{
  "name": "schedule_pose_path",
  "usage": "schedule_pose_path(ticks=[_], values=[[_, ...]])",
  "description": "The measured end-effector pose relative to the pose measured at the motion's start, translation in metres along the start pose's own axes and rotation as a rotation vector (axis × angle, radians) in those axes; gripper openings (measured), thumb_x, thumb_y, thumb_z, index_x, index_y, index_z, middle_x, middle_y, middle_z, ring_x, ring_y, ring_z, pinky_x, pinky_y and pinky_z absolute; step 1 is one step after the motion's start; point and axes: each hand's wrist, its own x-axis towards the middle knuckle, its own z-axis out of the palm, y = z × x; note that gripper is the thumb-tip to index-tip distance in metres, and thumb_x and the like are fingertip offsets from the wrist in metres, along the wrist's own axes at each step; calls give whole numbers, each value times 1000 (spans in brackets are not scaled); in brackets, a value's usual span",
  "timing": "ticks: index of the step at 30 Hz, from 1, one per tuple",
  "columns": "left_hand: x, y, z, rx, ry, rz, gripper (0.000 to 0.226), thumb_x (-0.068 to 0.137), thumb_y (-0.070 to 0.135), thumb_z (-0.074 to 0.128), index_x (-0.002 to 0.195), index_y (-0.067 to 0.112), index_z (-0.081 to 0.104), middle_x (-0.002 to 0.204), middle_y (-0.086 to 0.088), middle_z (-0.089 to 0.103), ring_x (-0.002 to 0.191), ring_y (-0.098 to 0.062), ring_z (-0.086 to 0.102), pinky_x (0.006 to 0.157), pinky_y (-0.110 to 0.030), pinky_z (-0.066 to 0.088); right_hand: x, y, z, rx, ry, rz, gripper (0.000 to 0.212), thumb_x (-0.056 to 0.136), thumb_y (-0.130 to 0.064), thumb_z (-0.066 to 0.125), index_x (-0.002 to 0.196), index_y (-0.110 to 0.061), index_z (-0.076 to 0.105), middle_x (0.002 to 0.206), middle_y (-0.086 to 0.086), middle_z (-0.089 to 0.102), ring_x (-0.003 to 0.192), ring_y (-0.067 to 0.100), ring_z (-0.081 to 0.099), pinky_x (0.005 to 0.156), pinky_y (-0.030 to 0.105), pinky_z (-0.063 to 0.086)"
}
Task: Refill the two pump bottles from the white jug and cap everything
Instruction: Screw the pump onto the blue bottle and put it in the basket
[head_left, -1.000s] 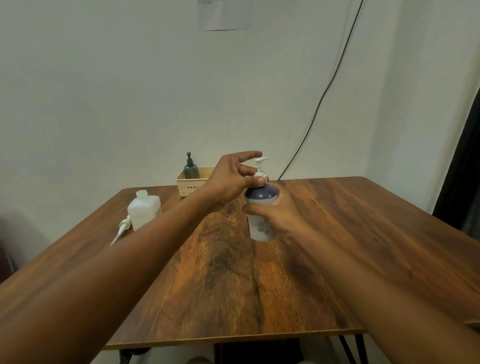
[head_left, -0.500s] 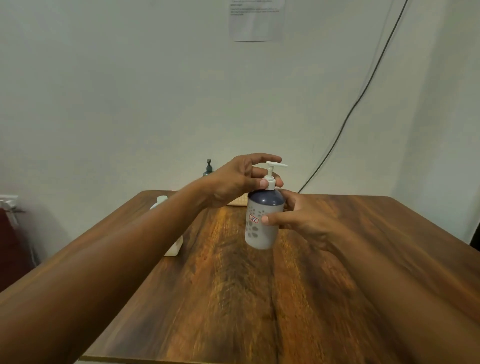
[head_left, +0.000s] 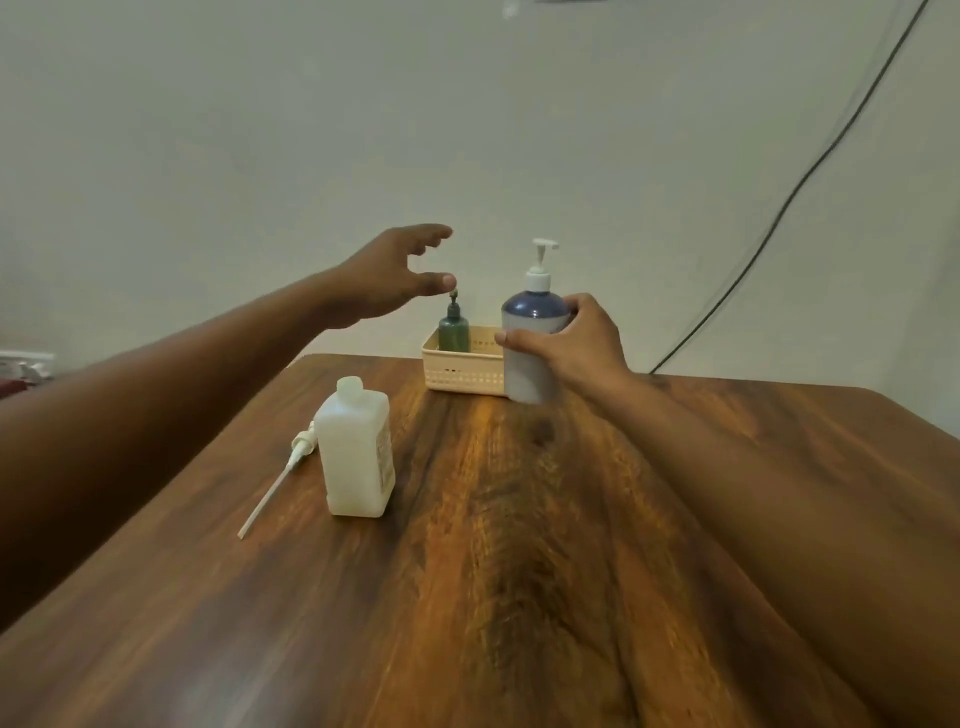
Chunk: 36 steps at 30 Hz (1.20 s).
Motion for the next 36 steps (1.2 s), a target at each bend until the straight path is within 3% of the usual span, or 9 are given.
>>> schedule_pose_path(ticks=[2,6,8,13,16,28,36], values=[[11,-26,3,80,0,-12,70,96,35,69,158,26,36,163,0,38,149,-22,35,110,-36,34,26,5,15,-29,29,-32,80,63,-59,90,127,-26,54,119,-8,61,102,14,62,79,28,55],[37,-70,18,194,-53,-32,79,97,44,64,162,25,25,170,0,23,155,-23,24,121,-42,26,75,18,46,-71,62,-71,70,65,-64,87,118,-33,52,113,-12,59,98,12,61,71,23,48],[53,-88,28,226,-81,-38,82,97,47,63,163,24,20,171,-2,17,157,-25,20,124,-45,23,100,29,63,-92,80,-74,70,65,-64,87,116,-34,51,113,-12,58,99,12,60,76,26,50],[81,-133,57,374,-126,-54,86,98,53,56,165,27,7,173,-5,3,159,-30,3,126,-59,13,155,60,100,-149,133,-17,82,66,-60,89,129,-22,54,128,-2,63,107,19,61,87,35,54],[91,-159,71,411,-150,-67,89,98,53,56,165,24,5,173,-6,2,159,-31,3,125,-61,13,179,76,119,-164,127,12,85,66,-56,90,133,-19,51,132,0,61,114,22,61,94,37,54],[105,-227,80,374,-153,-119,90,97,54,59,165,23,8,173,-6,5,159,-32,7,125,-59,17,234,114,169,-323,28,158,91,64,-50,94,134,-12,48,134,7,59,120,28,60,83,33,46],[105,-245,80,377,-122,-119,81,101,50,54,164,20,14,172,-7,11,158,-32,13,124,-58,22,252,126,177,-369,-52,274,93,63,-46,96,134,-9,50,136,11,60,125,30,58,100,41,52]])
